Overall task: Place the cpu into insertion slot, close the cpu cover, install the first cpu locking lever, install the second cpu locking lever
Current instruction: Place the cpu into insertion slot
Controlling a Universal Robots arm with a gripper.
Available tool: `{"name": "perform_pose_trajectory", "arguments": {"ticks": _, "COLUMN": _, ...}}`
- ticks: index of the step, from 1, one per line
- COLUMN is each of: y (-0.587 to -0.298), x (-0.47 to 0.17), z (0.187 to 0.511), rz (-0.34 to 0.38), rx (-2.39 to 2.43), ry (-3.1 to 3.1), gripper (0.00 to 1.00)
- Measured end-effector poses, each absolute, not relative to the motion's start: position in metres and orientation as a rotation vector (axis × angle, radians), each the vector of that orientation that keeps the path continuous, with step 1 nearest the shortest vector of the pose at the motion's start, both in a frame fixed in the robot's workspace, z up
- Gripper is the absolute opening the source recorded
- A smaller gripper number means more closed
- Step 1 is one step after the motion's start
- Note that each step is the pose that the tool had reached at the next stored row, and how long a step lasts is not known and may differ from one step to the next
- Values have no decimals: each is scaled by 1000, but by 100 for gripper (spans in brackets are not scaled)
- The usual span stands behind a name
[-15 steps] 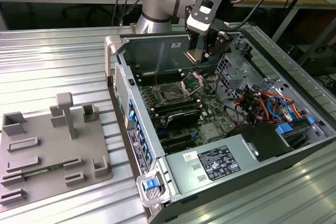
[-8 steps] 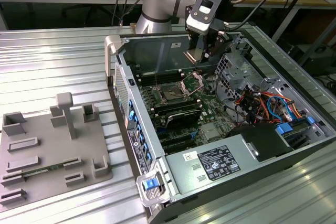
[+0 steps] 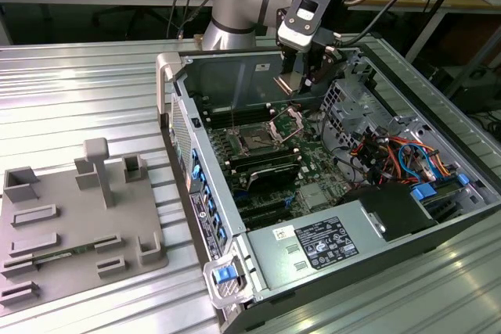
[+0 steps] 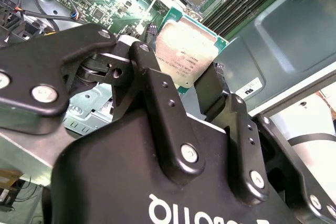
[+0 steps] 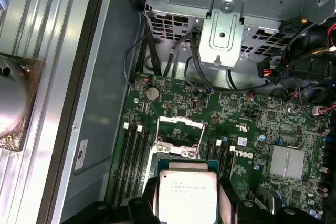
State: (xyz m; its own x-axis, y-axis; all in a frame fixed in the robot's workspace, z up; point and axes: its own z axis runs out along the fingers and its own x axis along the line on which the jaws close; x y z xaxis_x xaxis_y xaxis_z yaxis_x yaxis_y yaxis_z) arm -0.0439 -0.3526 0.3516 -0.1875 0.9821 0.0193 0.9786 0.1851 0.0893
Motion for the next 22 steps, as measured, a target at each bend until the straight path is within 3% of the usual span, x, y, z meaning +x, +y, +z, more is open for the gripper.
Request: {"name": "perform_pose_trajectory", "arguments": {"ticks": 22, "y": -353, "x": -44, "z": 351, "rz": 123, "rx": 2057, "ry": 2311, "gripper": 55}}
